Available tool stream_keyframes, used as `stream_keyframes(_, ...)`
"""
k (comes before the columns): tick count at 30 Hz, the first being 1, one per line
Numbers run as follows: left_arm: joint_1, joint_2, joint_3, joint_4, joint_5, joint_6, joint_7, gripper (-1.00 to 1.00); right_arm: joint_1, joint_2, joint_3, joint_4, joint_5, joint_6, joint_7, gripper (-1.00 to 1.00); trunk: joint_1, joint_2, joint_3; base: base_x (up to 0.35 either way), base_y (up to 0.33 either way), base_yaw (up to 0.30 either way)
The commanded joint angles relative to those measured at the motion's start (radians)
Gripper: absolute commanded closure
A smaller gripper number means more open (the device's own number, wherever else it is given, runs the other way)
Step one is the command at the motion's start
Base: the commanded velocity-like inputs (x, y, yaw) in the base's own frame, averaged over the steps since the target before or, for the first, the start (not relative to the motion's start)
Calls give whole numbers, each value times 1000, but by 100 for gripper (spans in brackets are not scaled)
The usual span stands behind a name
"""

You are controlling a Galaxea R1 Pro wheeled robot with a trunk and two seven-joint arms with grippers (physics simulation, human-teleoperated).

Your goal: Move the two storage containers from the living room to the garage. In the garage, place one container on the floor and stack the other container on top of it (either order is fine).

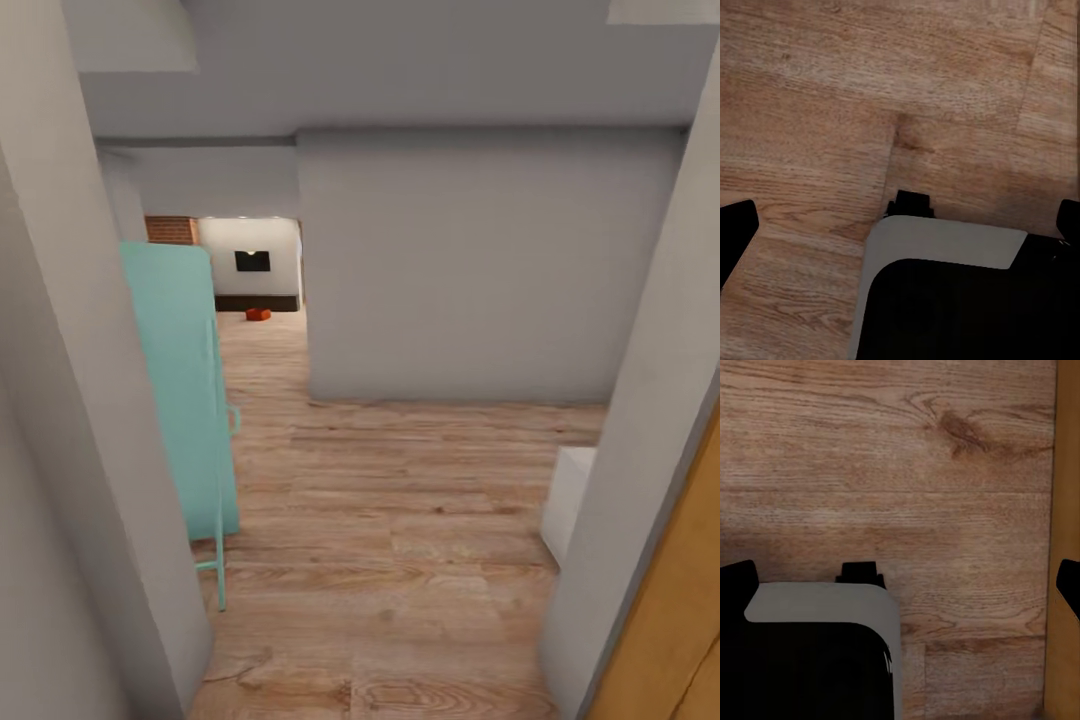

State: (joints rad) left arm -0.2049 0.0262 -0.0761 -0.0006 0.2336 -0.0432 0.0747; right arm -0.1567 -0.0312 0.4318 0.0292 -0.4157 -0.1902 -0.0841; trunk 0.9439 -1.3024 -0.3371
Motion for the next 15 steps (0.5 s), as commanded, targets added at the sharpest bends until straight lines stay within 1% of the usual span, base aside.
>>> stream_keyframes(1, -1, 0, -8, 1, 9, -3, 2, -100, -1, 1, 8, 3, -8, -6, 0, -100, 1, -1, -1, 324, 0, 0)
stream_keyframes(15, -1, -1, -8, 1, 9, -4, 2, -100, -1, -1, 8, 3, -8, -8, 0, -100, 1, -1, -1, 325, 0, 0)
